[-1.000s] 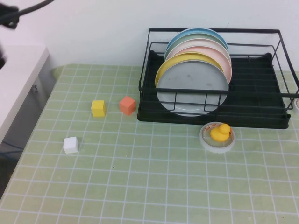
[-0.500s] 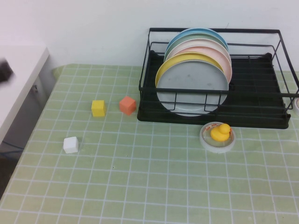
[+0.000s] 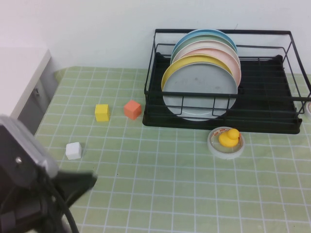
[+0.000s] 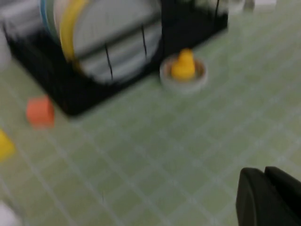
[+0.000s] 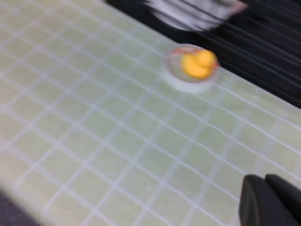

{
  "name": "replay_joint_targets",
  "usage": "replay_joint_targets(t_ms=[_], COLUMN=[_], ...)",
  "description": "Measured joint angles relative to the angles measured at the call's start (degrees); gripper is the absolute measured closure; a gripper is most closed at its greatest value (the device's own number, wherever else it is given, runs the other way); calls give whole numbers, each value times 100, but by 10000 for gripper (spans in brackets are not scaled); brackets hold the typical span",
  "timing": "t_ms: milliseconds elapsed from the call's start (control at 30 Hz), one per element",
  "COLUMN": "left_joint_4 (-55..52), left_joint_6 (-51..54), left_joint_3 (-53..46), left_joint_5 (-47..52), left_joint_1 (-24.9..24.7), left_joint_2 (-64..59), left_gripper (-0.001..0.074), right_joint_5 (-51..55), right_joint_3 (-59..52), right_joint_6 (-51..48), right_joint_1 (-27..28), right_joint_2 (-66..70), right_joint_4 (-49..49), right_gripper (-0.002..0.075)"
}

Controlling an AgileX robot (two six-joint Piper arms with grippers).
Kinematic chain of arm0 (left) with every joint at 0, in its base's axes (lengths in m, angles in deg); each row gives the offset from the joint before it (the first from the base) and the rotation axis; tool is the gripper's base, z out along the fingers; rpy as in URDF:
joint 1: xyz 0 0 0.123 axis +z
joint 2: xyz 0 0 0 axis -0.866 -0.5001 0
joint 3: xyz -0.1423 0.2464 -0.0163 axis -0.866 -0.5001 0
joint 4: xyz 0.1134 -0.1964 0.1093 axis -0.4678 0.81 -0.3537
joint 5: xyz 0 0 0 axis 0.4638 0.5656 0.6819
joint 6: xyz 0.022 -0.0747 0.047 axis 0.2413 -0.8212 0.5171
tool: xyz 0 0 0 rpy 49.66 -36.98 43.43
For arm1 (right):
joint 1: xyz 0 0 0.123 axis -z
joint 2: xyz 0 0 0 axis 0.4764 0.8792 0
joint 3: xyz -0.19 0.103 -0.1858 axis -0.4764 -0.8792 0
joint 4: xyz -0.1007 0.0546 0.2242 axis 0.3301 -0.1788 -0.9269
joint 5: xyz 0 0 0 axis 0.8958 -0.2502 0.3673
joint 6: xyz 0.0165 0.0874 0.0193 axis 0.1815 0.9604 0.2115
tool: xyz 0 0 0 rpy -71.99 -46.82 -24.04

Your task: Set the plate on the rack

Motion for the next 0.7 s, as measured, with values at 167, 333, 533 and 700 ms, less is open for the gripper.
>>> replay_joint_targets(t_ms=[167, 333, 533, 700], left_joint_4=[-2446, -5492, -7557, -7810], left_joint_6=[-3023, -6897, -9341, -9650], left_joint_3=[0, 0, -520, -1416], left_joint_5=[717, 1247, 831, -446], left_joint_1=[0, 0, 0, 0], left_joint_2=[0, 0, 600, 1591], left_gripper=[735, 735, 735, 735], right_joint_5=[339, 442, 444, 307], right_joint_3=[0, 0, 0, 0], right_joint_6=[-783, -637, -301, -288], right_joint_1=[0, 0, 0, 0], right_joint_2=[0, 0, 0, -2], right_joint_4=[-654, -553, -323, -296], right_gripper=[726, 726, 726, 726])
